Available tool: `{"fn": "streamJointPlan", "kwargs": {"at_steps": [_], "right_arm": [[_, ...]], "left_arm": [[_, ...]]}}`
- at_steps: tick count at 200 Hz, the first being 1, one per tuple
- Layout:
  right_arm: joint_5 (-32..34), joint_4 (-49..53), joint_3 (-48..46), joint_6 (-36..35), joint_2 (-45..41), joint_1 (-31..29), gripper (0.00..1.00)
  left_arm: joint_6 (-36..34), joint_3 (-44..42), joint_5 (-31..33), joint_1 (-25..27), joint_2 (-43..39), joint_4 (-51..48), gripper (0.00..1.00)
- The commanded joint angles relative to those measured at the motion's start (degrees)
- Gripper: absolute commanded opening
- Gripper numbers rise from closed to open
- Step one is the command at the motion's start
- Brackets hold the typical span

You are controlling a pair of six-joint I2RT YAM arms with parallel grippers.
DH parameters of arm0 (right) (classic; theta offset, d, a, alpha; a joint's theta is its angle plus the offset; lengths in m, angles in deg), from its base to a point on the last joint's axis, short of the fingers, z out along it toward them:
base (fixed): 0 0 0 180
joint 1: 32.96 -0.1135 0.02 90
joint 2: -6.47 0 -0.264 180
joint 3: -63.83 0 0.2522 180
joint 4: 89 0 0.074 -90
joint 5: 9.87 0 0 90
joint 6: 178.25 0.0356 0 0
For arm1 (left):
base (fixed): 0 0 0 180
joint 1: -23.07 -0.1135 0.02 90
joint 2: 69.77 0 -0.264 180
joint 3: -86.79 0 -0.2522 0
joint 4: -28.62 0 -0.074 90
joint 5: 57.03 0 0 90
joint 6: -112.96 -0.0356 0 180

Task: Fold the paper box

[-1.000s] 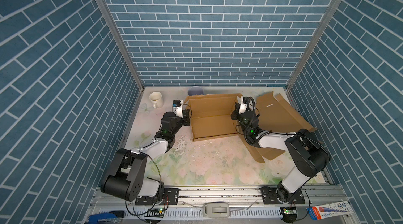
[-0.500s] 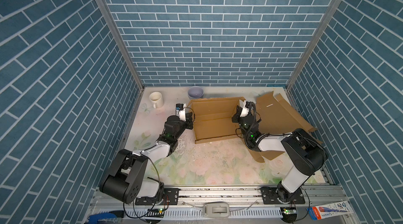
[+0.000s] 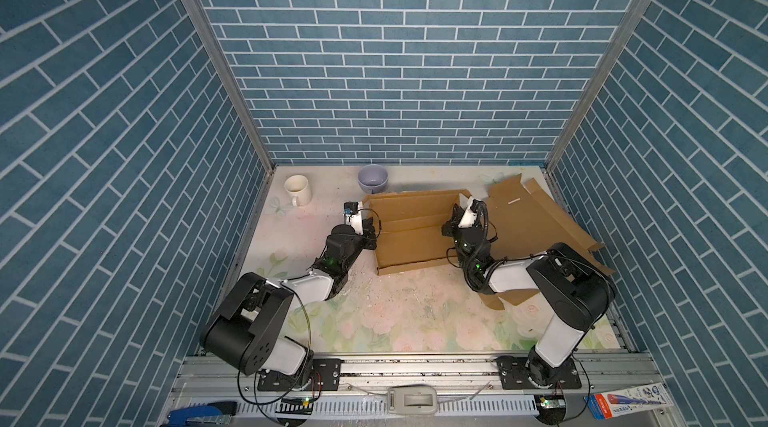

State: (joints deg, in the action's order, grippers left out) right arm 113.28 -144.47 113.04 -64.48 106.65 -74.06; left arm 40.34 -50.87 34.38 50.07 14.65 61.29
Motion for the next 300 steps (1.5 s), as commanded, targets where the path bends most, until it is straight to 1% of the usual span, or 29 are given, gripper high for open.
{"fn": "streamJointPlan", "kwargs": {"at_steps": [1,35,75,105,147,180,194,248,261,275,300], "right_arm": [[2.5,-0.5,-1.5,2.9,2.0,-2.0,0.0],[3.6,-0.8,-1.8,3.5,2.7,-2.9,0.0],[1.7,0.7,-4.1,3.1,0.7,-2.8,0.0],[-2.5,3.1,-5.8,2.4,-1.8,-2.6,0.0],[-8.1,8.5,-6.6,2.9,-5.3,-1.4,0.0],[-15.1,14.9,-7.1,3.0,-9.3,1.0,0.06],[-18.2,16.6,-7.5,3.1,-10.1,2.0,0.06],[-21.3,17.5,-10.3,4.0,-11.0,5.1,0.06],[-23.2,17.2,-10.9,4.4,-11.2,6.2,0.07],[-25.4,17.3,-11.6,4.2,-12.1,7.3,0.1],[-27.6,20.6,-12.7,1.7,-17.3,9.2,0.23]], "left_arm": [[1.1,0.4,-2.4,2.9,2.3,-1.0,0.0],[0.8,-1.3,-1.9,4.4,3.6,0.3,0.0],[-1.7,-6.4,-1.2,4.5,2.4,2.7,0.0],[-2.8,-9.3,-1.7,4.5,2.0,5.0,0.0],[-2.6,-11.1,-1.6,4.5,3.5,7.6,0.0],[-2.6,-12.2,-1.1,4.5,3.4,8.0,0.0],[-3.0,-12.7,-1.0,4.5,3.5,8.5,0.0],[-3.7,-14.0,-2.0,4.5,4.4,9.1,0.0],[-4.3,-14.0,-2.3,4.5,4.5,8.7,0.0],[-4.6,-14.2,-2.0,4.5,4.2,8.3,0.0],[-5.3,-14.4,-1.4,4.5,3.1,7.1,0.0]]}}
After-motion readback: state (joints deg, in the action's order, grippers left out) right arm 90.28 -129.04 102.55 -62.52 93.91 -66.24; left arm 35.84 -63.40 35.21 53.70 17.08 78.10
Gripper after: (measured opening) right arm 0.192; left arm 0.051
